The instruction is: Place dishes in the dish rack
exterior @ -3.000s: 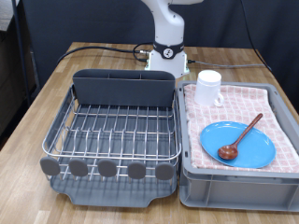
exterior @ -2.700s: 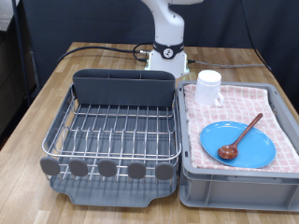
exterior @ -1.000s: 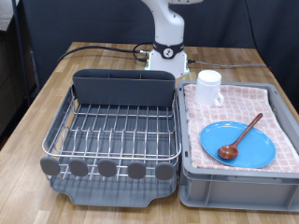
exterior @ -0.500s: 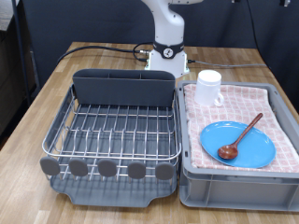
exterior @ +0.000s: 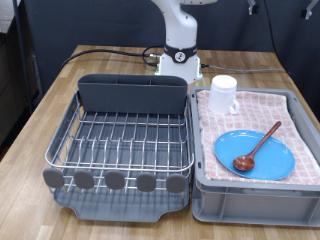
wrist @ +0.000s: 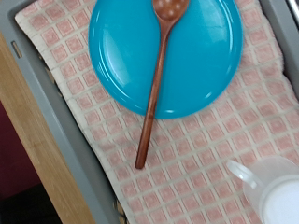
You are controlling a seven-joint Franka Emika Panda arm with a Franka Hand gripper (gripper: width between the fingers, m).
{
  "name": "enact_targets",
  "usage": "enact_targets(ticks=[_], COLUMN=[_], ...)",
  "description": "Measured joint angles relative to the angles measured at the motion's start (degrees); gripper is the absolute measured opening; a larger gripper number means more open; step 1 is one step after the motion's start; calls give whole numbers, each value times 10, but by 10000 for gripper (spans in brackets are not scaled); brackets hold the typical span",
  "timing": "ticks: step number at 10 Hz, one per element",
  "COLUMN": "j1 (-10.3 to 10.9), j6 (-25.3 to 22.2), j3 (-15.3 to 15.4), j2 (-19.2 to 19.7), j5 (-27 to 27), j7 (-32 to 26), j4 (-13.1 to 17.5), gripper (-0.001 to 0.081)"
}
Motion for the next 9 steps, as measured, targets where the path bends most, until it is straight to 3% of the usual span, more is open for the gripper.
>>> enact_targets(ticks=[2,4,9], j1=[0,0,0], j6=[97,159,224], j3=[5,13,23], j2=[18,45,117], j5=[-11,-50,-131], j7=[1,20,86], j4=[-49,-78,-88], gripper=[802,802,802])
